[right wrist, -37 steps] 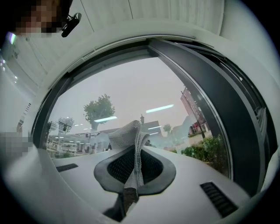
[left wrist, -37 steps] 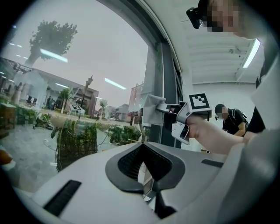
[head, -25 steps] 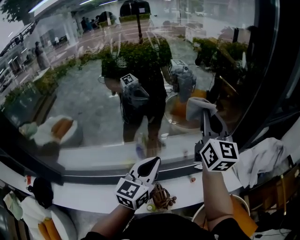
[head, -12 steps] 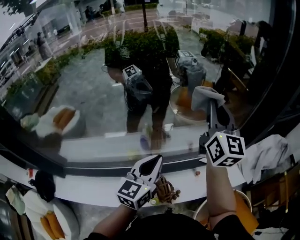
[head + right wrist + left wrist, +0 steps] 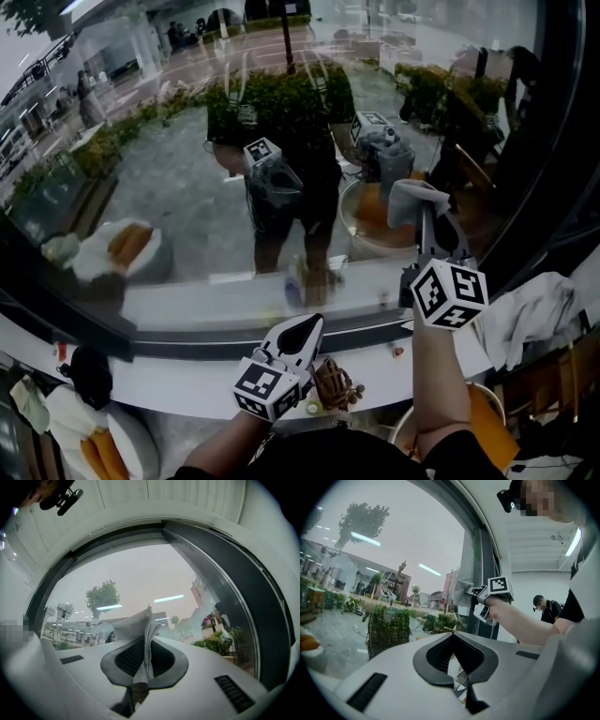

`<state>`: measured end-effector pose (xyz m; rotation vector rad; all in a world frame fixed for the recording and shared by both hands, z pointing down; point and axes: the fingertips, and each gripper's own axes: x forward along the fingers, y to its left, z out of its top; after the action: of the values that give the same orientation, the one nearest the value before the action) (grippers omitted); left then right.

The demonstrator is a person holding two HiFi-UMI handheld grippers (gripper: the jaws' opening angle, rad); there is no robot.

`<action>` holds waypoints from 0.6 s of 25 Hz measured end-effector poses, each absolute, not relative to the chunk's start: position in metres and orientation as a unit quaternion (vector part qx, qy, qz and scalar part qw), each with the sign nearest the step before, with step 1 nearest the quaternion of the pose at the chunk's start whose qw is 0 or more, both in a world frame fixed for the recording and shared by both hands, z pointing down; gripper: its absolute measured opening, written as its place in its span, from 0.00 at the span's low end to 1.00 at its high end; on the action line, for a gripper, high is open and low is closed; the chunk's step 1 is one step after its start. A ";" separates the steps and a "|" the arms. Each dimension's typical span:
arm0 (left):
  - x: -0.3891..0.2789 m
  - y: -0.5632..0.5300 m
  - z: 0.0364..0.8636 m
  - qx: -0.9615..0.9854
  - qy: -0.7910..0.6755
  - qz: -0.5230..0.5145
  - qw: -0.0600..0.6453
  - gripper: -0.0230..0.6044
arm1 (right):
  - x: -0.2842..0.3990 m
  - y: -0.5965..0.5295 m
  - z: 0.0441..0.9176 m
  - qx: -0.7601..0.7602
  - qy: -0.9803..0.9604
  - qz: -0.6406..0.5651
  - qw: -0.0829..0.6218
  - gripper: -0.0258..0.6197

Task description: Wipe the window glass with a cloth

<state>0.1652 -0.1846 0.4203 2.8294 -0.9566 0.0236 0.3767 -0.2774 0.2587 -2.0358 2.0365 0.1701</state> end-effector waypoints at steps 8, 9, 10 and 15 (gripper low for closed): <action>0.162 -0.186 0.423 0.939 -0.336 -0.002 0.071 0.05 | 0.378 -0.291 0.266 -0.704 0.697 0.058 0.120 0.09; 0.158 -0.187 0.423 0.938 -0.338 -0.003 0.068 0.05 | 0.376 -0.293 0.267 -0.705 0.697 0.058 0.120 0.09; 0.153 -0.187 0.422 0.937 -0.342 -0.004 0.067 0.05 | 0.372 -0.294 0.268 -0.705 0.697 0.057 0.119 0.09; 0.128 -0.191 0.420 0.929 -0.364 -0.005 0.073 0.05 | 0.354 -0.306 0.272 -0.703 0.699 0.049 0.123 0.09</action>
<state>0.1282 -0.1908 0.4202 2.7897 -1.0932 -0.0158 0.3542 -0.3055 0.2720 -2.0499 2.0384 0.1422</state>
